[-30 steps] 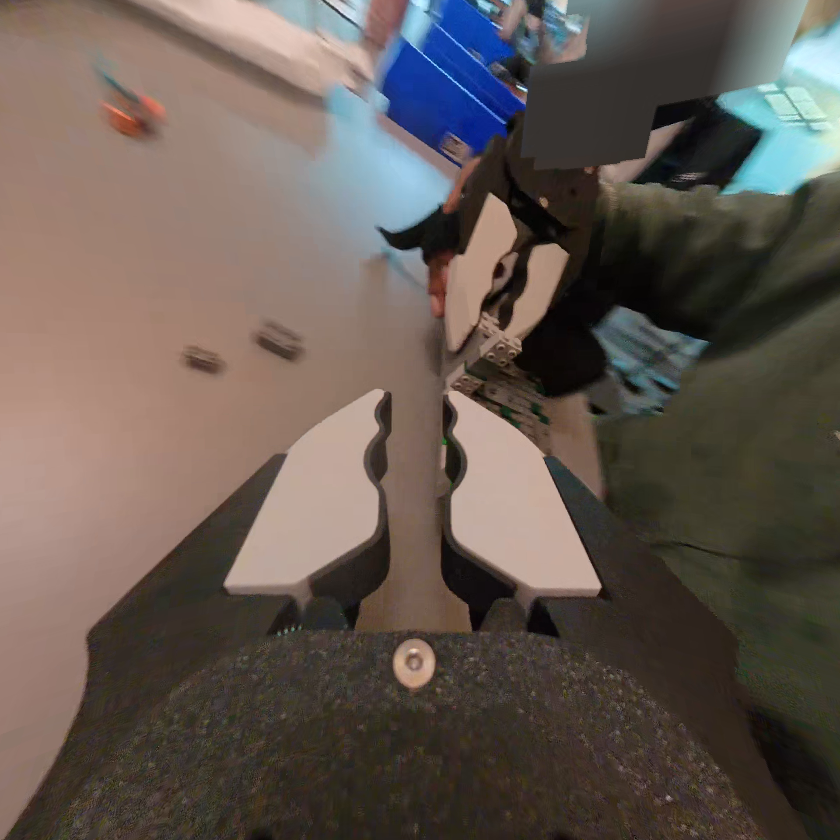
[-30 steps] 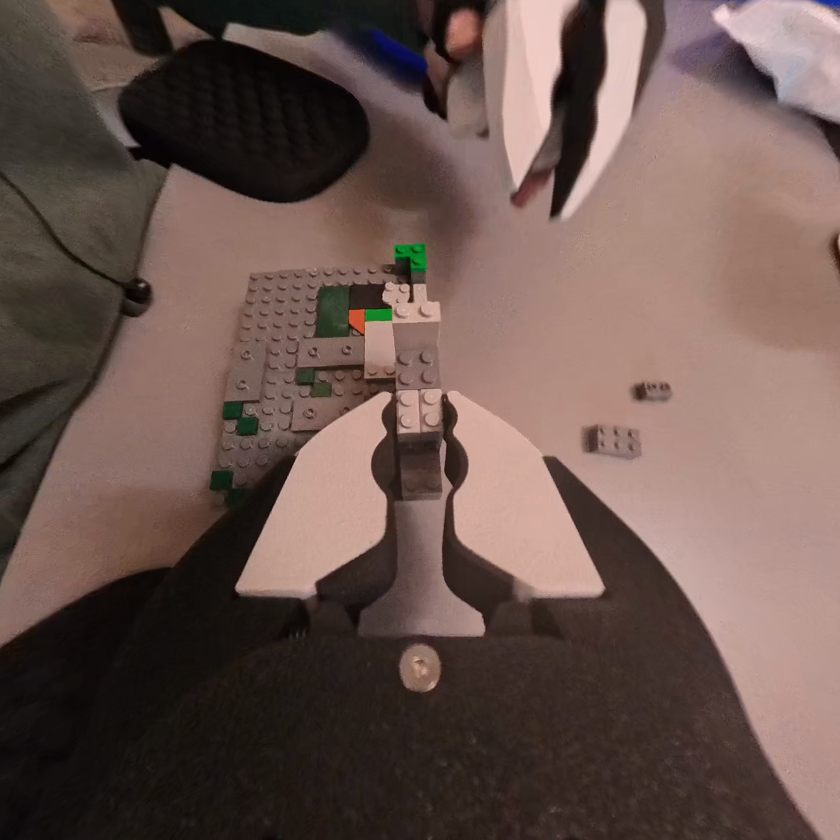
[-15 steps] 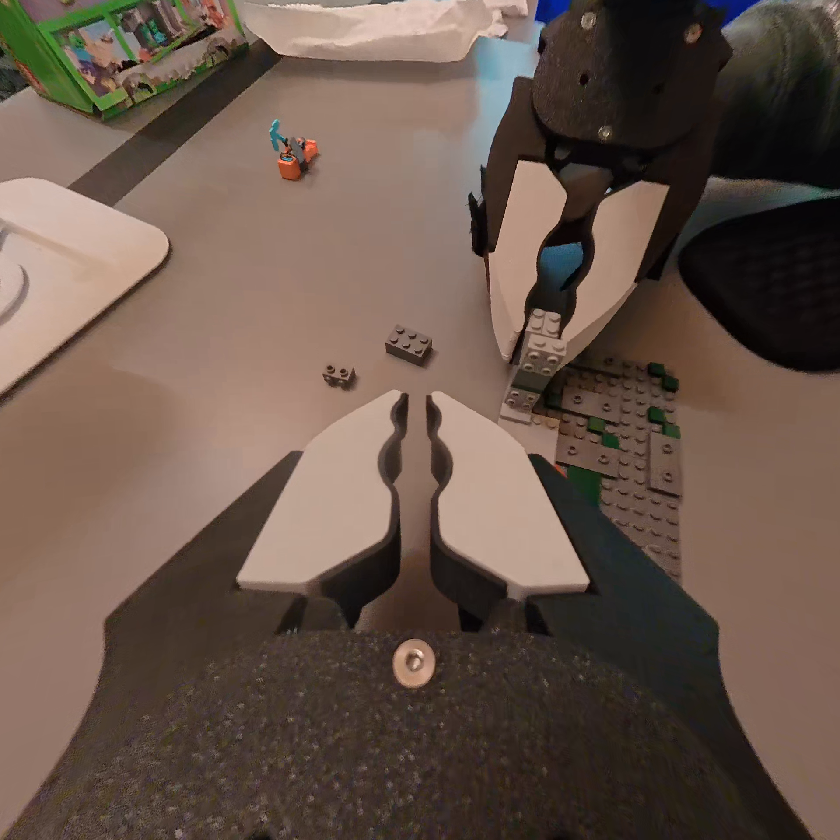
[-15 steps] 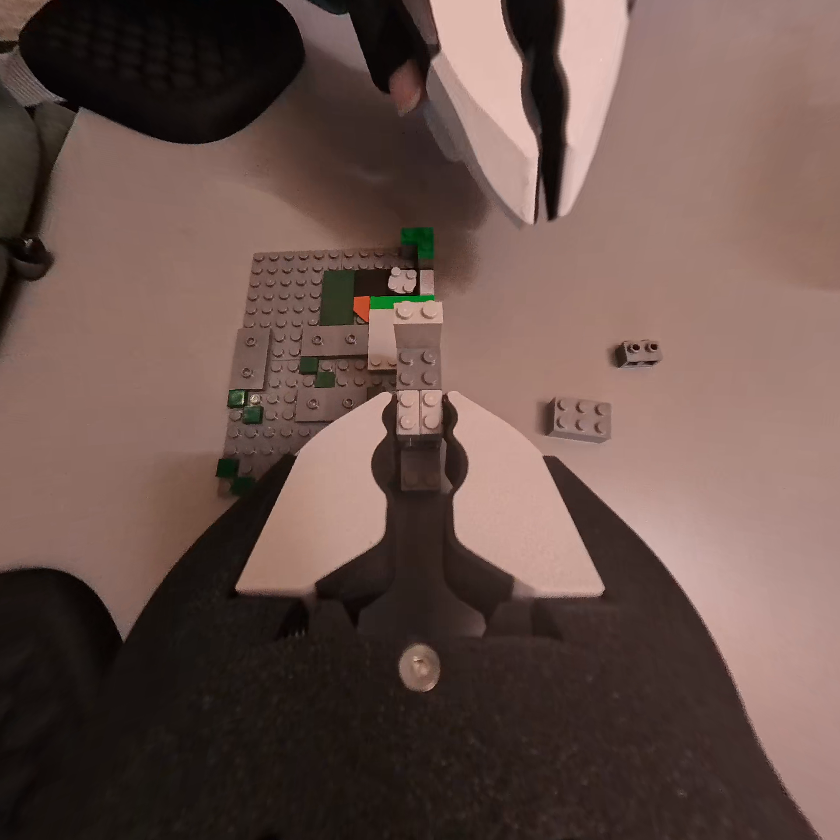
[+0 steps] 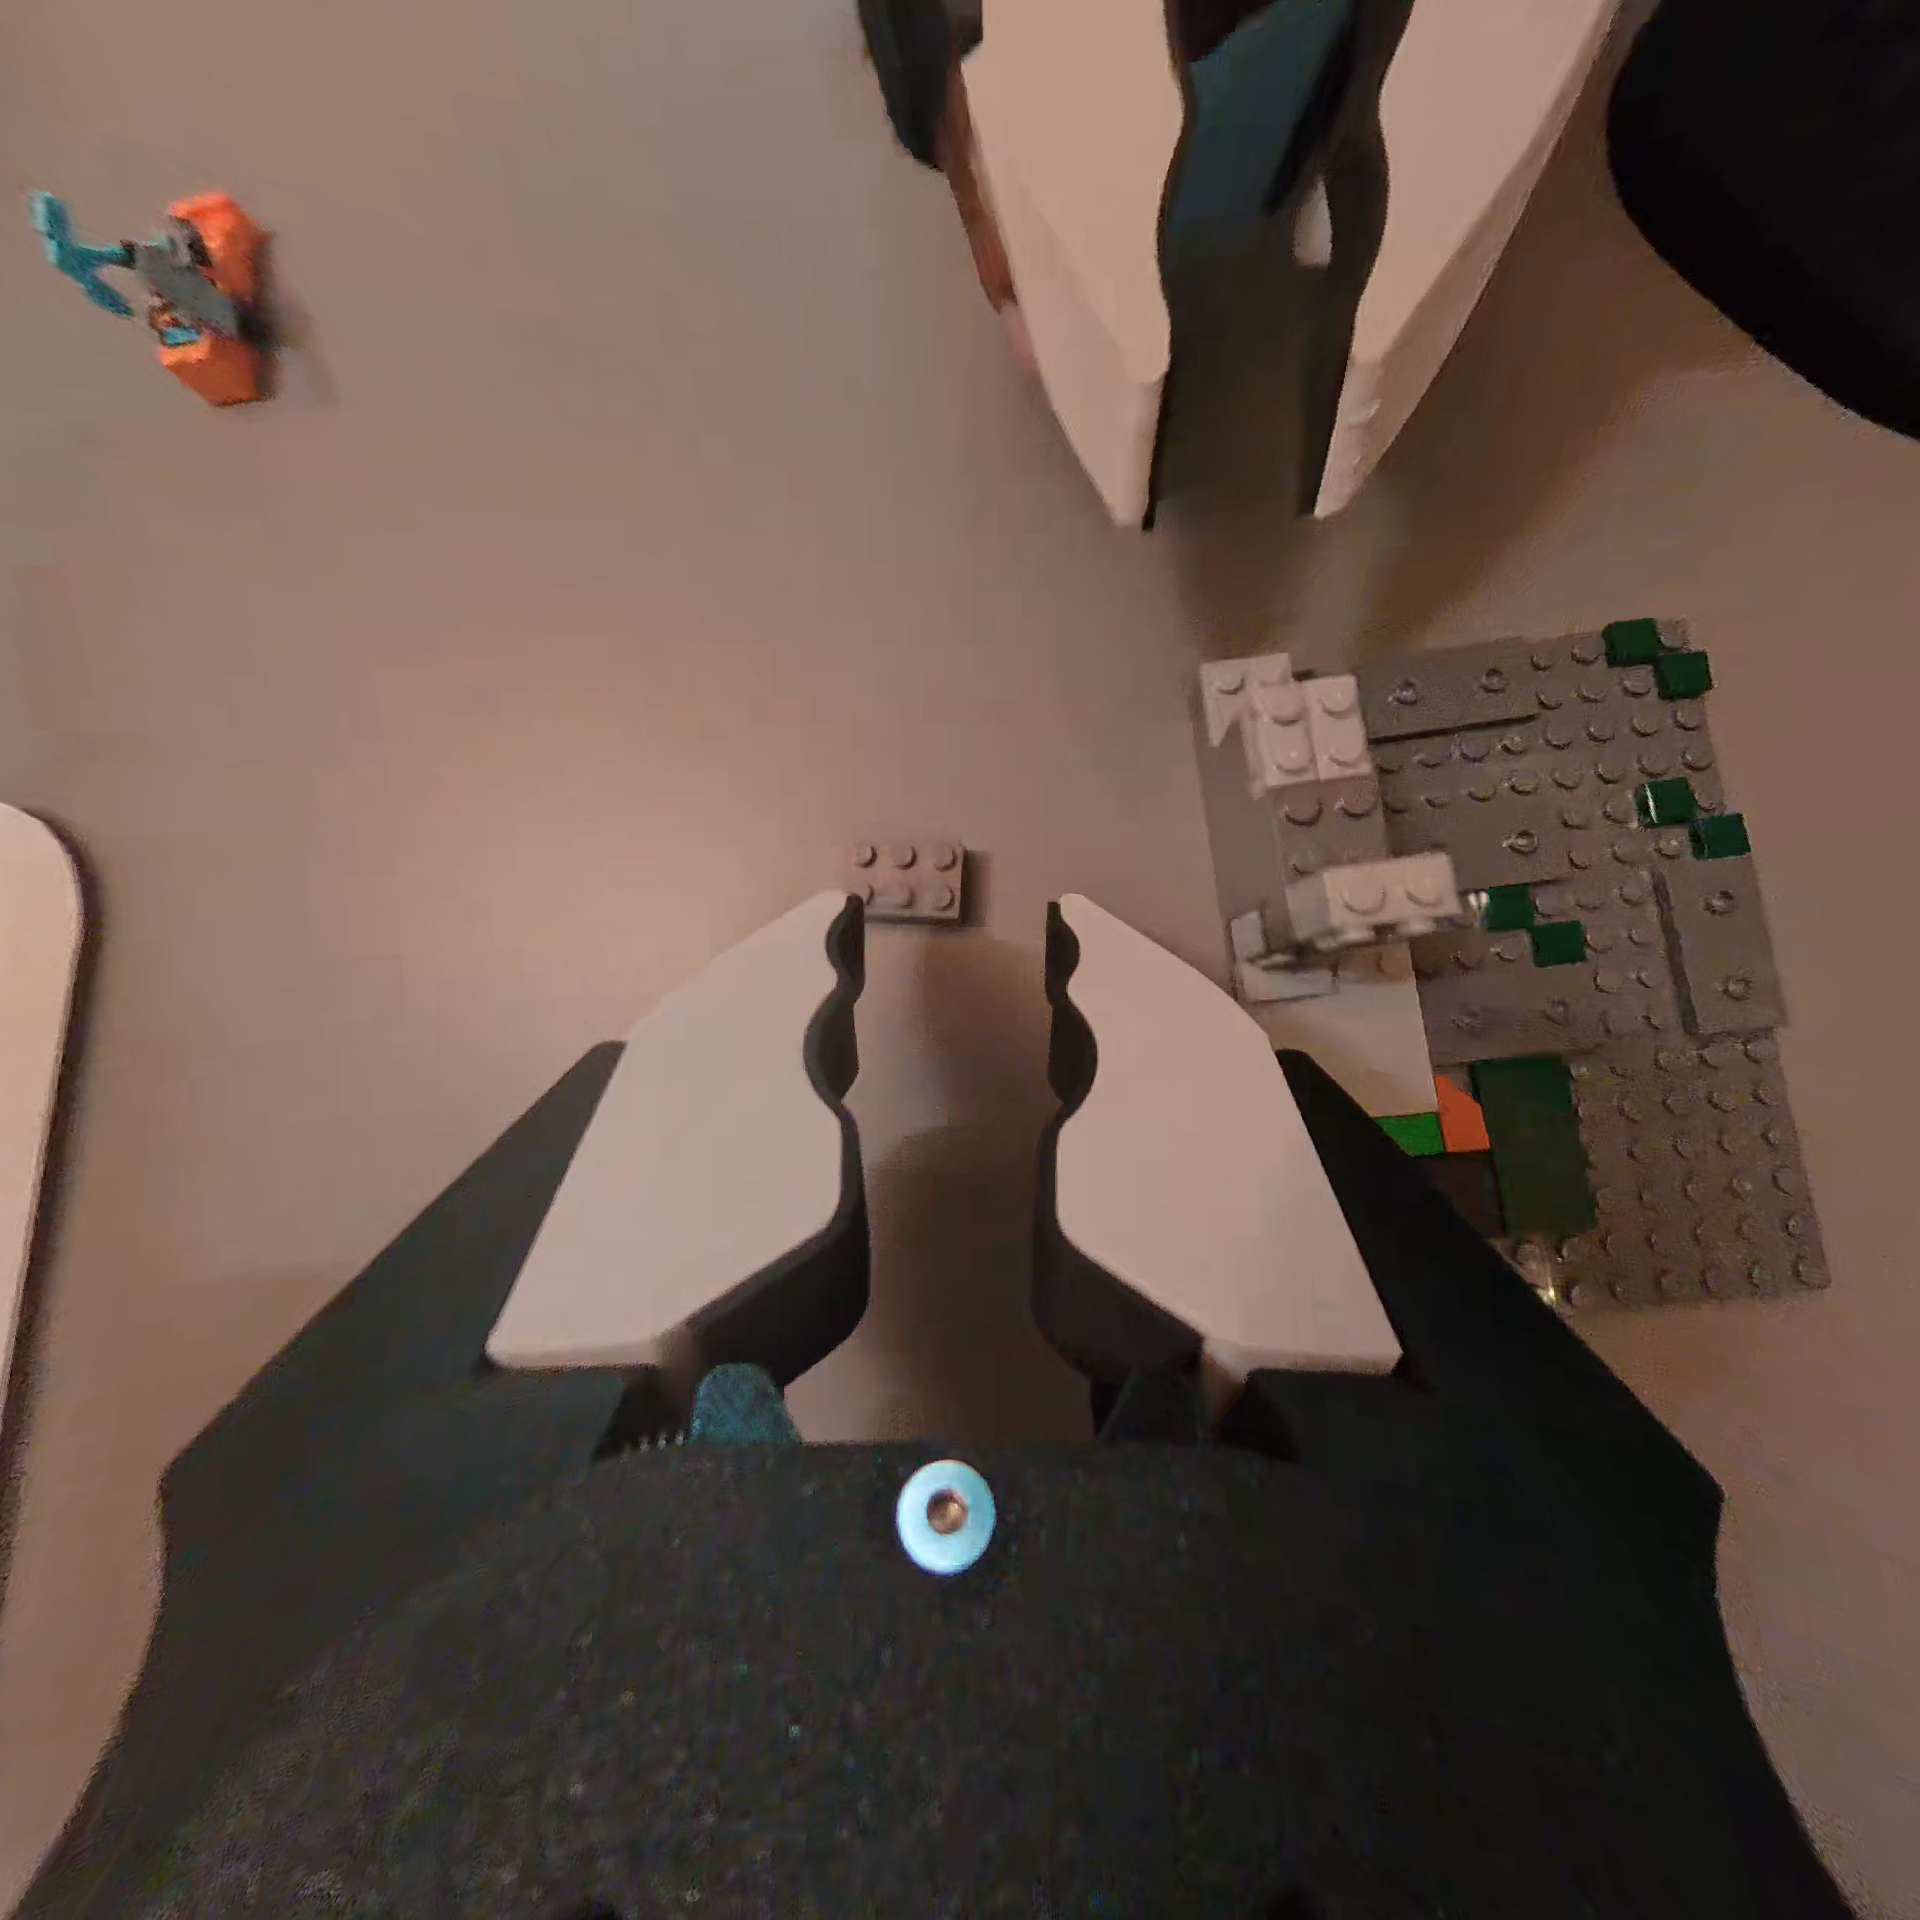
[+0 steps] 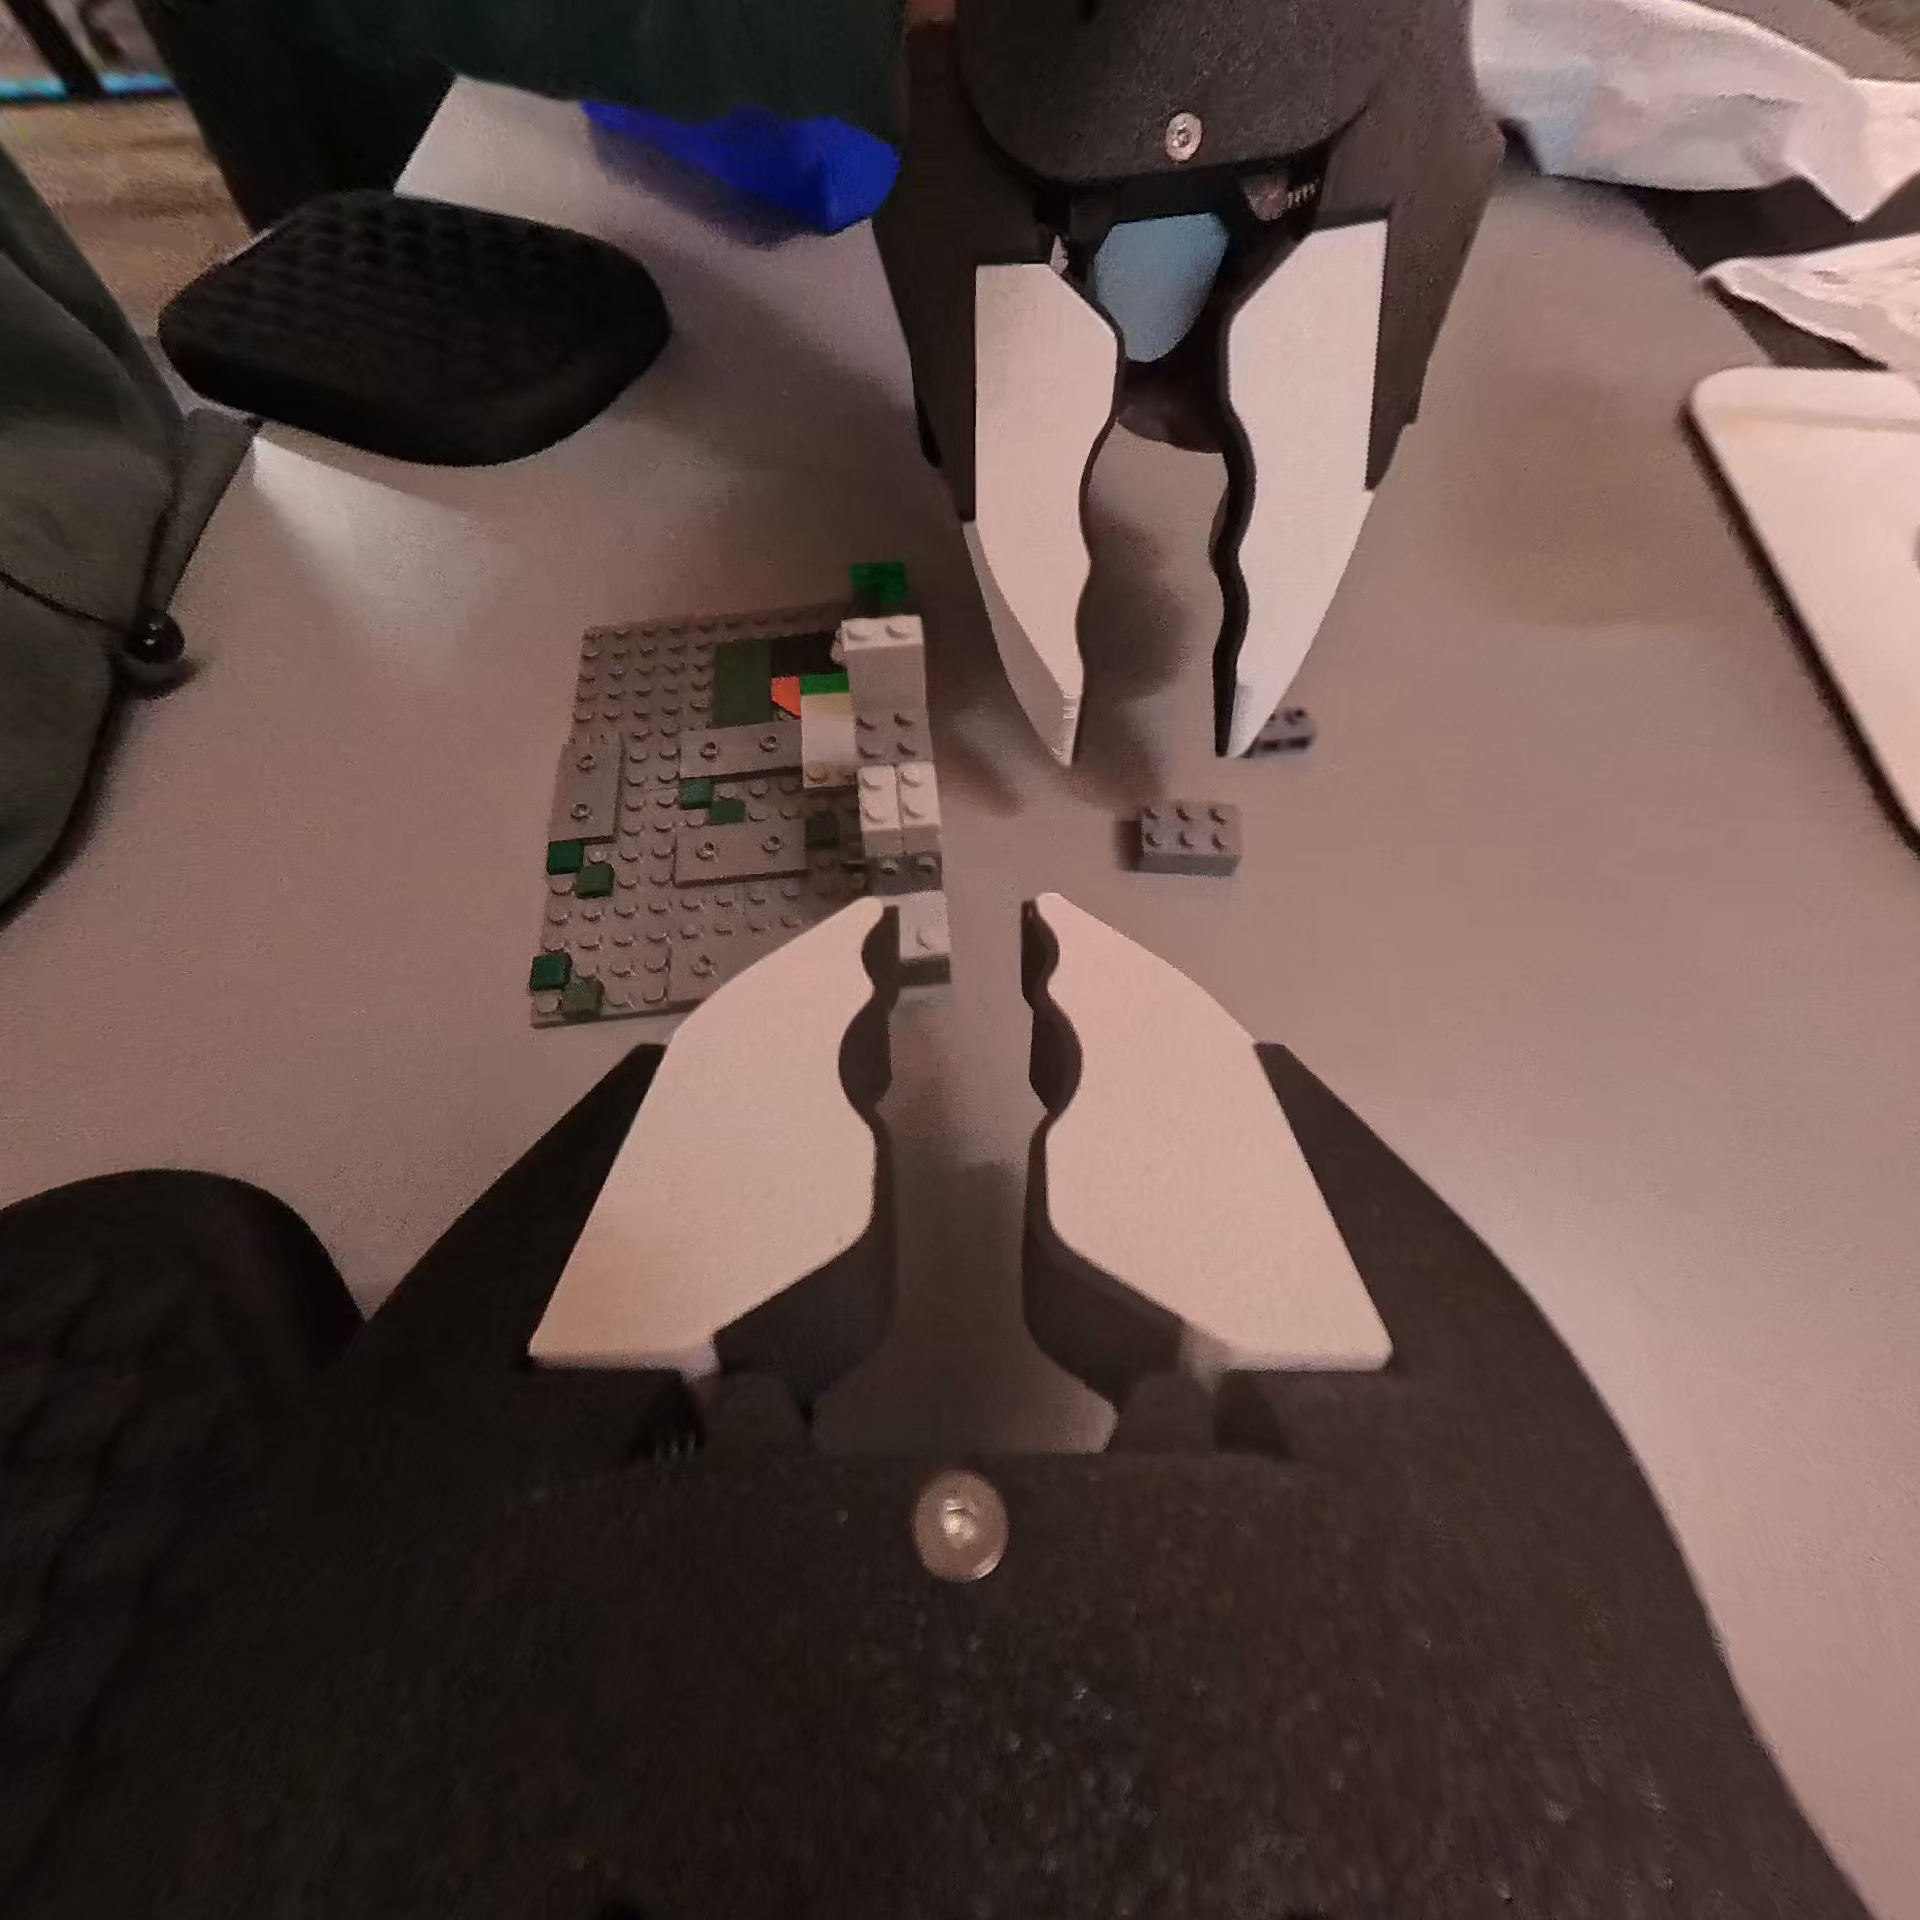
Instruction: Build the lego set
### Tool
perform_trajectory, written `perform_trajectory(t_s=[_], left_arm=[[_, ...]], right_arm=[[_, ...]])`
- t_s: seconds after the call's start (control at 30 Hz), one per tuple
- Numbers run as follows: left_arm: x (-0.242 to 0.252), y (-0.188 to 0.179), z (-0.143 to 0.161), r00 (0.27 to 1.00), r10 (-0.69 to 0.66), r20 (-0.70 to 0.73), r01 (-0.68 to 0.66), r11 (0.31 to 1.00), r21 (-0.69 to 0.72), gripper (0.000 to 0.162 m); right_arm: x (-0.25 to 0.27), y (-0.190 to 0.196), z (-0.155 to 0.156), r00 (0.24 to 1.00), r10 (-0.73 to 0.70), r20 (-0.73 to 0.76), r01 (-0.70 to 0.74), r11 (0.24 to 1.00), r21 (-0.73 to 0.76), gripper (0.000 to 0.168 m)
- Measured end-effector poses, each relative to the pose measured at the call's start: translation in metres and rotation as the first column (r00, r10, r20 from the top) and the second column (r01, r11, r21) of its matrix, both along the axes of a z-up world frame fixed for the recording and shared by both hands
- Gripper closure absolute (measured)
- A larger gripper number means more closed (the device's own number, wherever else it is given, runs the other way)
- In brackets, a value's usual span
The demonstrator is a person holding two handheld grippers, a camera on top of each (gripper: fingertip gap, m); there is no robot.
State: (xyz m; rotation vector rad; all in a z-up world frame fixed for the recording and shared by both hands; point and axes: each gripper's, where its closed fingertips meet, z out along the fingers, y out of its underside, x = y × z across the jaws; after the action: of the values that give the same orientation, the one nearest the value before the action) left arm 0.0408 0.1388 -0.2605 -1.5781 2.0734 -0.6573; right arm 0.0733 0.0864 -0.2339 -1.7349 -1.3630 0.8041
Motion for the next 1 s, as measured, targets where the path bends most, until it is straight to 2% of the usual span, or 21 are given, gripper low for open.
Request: perform_trajectory(t_s=[0.2, 0.27, 0.3, 0.4, 0.53, 0.63, 0.7, 0.77, 0.9, 1.0], left_arm=[[0.011, 0.004, -0.011, 0.993, -0.032, -0.112, 0.026, 0.998, -0.055, 0.120], [0.010, 0.005, -0.018, 0.987, -0.050, -0.154, 0.043, 0.998, -0.048, 0.127], [0.009, 0.006, -0.021, 0.982, -0.057, -0.177, 0.051, 0.998, -0.039, 0.136], [0.009, 0.008, -0.018, 0.980, -0.079, -0.183, 0.080, 0.997, -0.002, 0.137], [0.017, -0.009, 0.019, 0.981, -0.189, -0.045, 0.191, 0.980, 0.050, 0.138], [0.018, -0.034, 0.054, 0.945, -0.324, 0.041, 0.320, 0.944, 0.079, 0.138], [0.012, -0.055, 0.073, 0.908, -0.414, 0.064, 0.411, 0.910, 0.054, 0.138], [0.003, -0.076, 0.084, 0.868, -0.494, 0.051, 0.495, 0.869, -0.015, 0.138], [-0.013, -0.102, 0.096, 0.796, -0.605, -0.003, 0.597, 0.786, -0.161, 0.138], [-0.017, -0.113, 0.101, 0.750, -0.661, -0.022, 0.638, 0.732, -0.241, 0.137]], right_arm=[[0.021, 0.006, 0.002, 0.998, -0.062, -0.033, 0.063, 0.998, 0.009, 0.149], [0.023, 0.007, 0.002, 0.997, -0.068, -0.034, 0.068, 0.998, 0.007, 0.149], [0.023, 0.007, 0.001, 0.997, -0.069, -0.030, 0.069, 0.998, 0.005, 0.149], [0.026, 0.007, -0.002, 0.997, -0.078, -0.016, 0.078, 0.997, 0.007, 0.149], [0.026, 0.009, 0.005, 0.994, -0.098, -0.050, 0.099, 0.995, 0.008, 0.149], [0.018, 0.009, 0.029, 0.987, -0.091, -0.129, 0.104, 0.990, 0.097, 0.151], [0.009, -0.002, 0.053, 0.985, -0.015, -0.169, 0.050, 0.977, 0.206, 0.154], [-0.001, -0.018, 0.070, 0.987, 0.086, -0.136, -0.045, 0.958, 0.284, 0.154], [-0.022, -0.052, 0.093, 0.963, 0.264, 0.055, -0.267, 0.902, 0.340, 0.148], [-0.035, -0.068, 0.096, 0.910, 0.339, 0.238, -0.404, 0.853, 0.330, 0.143]])
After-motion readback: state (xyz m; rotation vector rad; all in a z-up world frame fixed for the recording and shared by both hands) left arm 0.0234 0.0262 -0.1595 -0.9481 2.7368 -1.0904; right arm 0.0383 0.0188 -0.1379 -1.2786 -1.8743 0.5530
